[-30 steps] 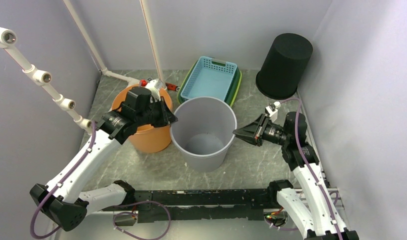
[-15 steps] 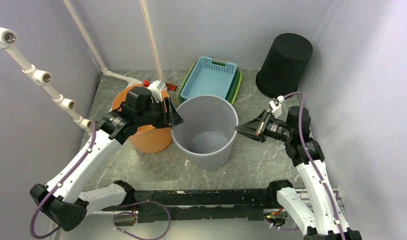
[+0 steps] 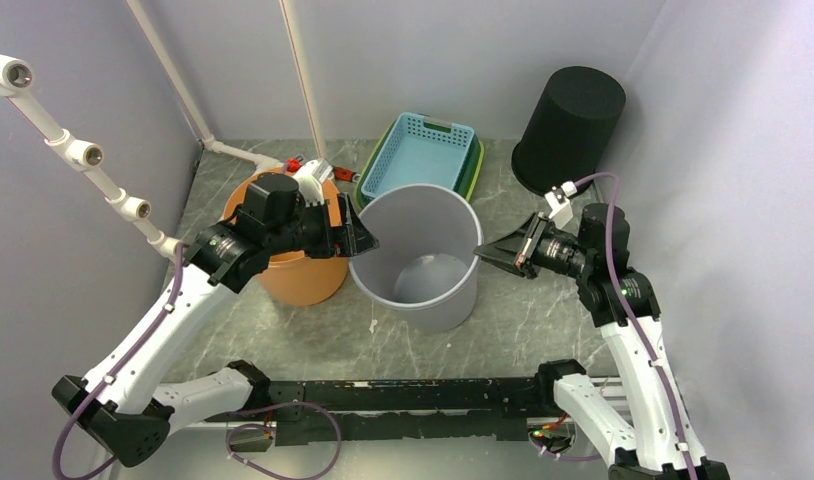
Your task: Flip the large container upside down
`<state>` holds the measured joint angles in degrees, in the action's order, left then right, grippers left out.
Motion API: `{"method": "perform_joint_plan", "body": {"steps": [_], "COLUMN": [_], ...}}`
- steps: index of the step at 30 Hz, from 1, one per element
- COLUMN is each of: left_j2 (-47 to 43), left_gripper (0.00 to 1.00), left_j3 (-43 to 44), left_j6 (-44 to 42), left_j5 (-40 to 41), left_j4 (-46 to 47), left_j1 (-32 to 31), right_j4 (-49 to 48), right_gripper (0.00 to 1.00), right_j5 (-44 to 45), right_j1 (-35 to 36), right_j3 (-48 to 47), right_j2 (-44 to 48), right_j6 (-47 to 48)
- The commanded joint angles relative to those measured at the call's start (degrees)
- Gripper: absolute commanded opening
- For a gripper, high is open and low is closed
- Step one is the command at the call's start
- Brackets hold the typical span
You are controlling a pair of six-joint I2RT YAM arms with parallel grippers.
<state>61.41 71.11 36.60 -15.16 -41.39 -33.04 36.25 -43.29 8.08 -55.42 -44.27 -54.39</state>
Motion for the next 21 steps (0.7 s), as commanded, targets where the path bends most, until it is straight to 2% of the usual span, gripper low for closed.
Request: {"method": "perform_joint_plan", "body": {"steps": [1, 9, 21], "left_j2": [-0.9, -1.9, -4.3], "left_gripper": [0.93, 0.94, 0.94], "left_j3": [2.6, 3.1, 5.2], "left_j6": [-1.3, -2.2, -5.1], "left_j5": [-1.4, -0.2, 6.0], "left_j4": [1.3, 0.4, -2.3], "left_j1": [-0.3, -0.3, -0.3], "right_j4": [1.8, 13.9, 30.7], "right_gripper": [0.00, 0.00, 0.00], "right_j5": [3.9, 11.2, 25.5], "right_j1": [0.1, 0.0, 0.1], "right_j3": [-5.3, -15.6, -30.2], "right_j2": [0.2, -2.4, -7.2], "right_j6": [3.3, 12.2, 26.4]}}
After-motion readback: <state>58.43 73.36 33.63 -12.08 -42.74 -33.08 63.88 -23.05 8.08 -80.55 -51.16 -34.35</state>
